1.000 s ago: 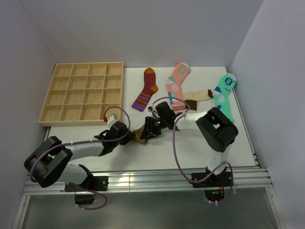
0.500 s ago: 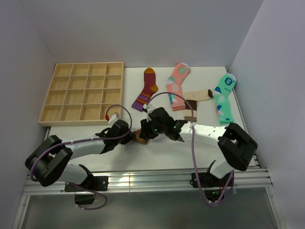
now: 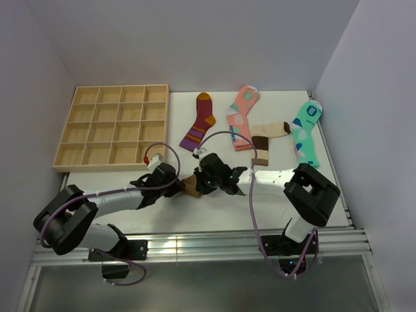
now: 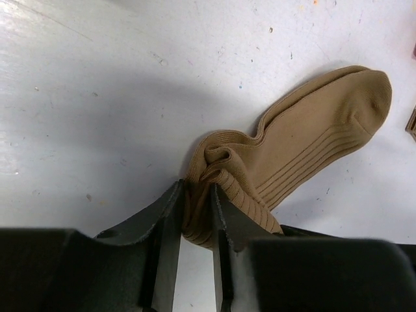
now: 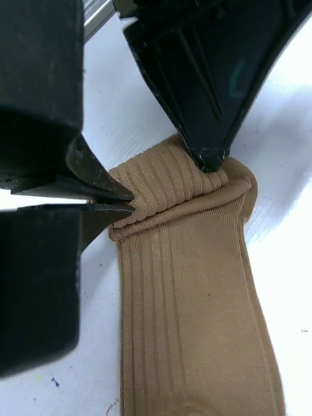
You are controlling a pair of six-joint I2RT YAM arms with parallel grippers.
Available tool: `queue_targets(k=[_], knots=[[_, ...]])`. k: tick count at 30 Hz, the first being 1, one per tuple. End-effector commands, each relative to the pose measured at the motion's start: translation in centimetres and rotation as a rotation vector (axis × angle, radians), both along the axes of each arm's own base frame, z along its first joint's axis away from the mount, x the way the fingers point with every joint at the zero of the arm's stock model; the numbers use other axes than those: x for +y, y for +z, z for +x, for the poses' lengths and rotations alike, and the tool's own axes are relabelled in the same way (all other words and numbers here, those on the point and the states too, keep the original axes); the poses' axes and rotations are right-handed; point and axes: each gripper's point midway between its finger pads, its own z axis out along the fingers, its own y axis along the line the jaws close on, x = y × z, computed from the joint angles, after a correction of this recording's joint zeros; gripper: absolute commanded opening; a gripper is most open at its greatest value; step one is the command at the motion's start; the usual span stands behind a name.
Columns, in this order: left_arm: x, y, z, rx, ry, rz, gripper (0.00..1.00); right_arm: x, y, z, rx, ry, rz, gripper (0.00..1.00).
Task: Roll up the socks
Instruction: Roll the sock at the center of the board.
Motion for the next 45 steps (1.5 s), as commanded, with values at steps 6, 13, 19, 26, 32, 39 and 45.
queue_targets(k=[6, 13, 19, 26, 32, 39, 45], knots=[[1.0, 0.1, -1.4, 0.024, -0.021, 0.044, 0.49, -2.2, -2.9, 0.6, 0.139, -0.130, 0.001, 0.00], [0.8, 1.5, -1.2, -0.032, -0.009, -0.023, 0.70, -3.2, -4.4, 1.0, 0.265, -0.171, 0.031, 0.00], [0.4, 1.8, -1.1, -0.050, -0.014, -0.053, 0.79, -2.7, -4.2, 1.6, 0.282, -0.161, 0.014, 0.00], [1.2, 3.2, -1.0, -0.120, 0.035, -0.111, 0.94, -2.6, -3.9, 2.2, 0.268, -0.157, -0.007, 0.00], [1.5, 3.4, -1.0, -0.137, 0.053, -0.126, 0.90, -2.5, -4.1, 2.1, 0.283, -0.162, -0.006, 0.00], [0.5, 1.5, -0.8, -0.076, 0.038, -0.108, 0.83, -2.6, -4.3, 2.0, 0.294, -0.176, -0.011, 0.00], [0.1, 0.6, 0.0, -0.068, 0.041, -0.070, 0.81, -2.7, -4.6, 1.8, 0.306, -0.177, -0.012, 0.01]])
